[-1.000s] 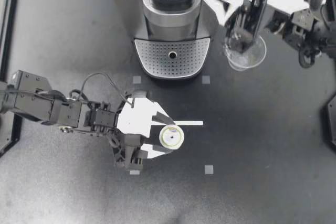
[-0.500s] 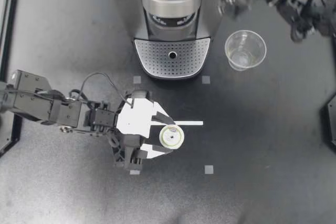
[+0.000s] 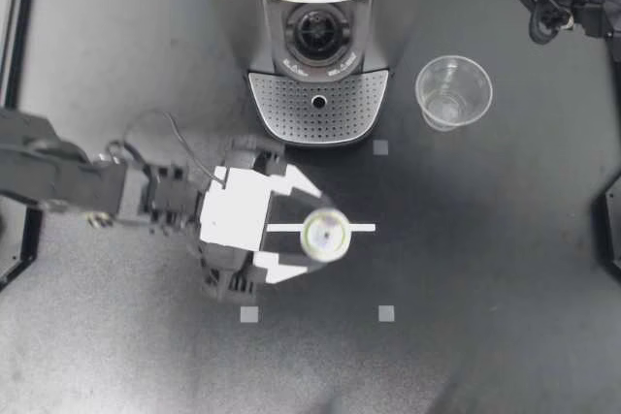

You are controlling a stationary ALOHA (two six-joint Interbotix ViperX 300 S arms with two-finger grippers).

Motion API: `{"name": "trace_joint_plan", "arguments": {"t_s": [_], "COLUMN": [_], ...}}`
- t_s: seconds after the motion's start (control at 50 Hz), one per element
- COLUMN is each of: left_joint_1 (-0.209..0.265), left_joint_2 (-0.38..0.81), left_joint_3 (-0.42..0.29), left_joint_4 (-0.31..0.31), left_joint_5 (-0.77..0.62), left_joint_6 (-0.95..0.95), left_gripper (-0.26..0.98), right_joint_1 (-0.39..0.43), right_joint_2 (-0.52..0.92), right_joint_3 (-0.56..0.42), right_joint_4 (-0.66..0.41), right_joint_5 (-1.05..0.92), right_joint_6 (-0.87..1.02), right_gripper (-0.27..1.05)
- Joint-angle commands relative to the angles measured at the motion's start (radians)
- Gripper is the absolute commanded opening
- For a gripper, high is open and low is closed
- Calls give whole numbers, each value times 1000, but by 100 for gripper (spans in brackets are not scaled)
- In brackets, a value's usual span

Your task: Place the coffee capsule inside the capsule container, then place the cup onto the center of the cup tray, then push the 'Hot Water' and 'Travel Mug' buttons.

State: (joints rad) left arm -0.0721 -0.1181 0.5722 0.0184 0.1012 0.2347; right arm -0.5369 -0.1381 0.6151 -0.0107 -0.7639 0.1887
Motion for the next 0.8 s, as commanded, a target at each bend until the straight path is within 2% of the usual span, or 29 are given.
{"name": "trace_joint_plan", "arguments": {"t_s": [0.0,0.18,0.28,0.44,0.68,0.78], "left_joint_1": [21,43,51,71,107,126], "left_joint_2": [-46,-91,-115,-176,-247,-242], "left_joint_3": [-57,-127,-150,-169,-175,-187], "left_joint_4": [3,12,44,175,385,436], "left_joint_5": [37,110,132,175,224,270], "left_joint_6": [49,173,221,241,241,238], "left_gripper": [42,42,42,42,42,42], "right_joint_1": [-14,-6,20,64,66,67], "right_joint_2": [-18,-49,-101,-219,-334,-356], "right_joint_3": [-28,-15,14,106,215,233], "right_joint_4": [3,-2,-11,-14,-12,-11], "right_joint_5": [-3,-26,-75,-149,-152,-146], "right_joint_6": [-2,0,3,3,3,5], "right_gripper": [11,11,11,11,11,11]}}
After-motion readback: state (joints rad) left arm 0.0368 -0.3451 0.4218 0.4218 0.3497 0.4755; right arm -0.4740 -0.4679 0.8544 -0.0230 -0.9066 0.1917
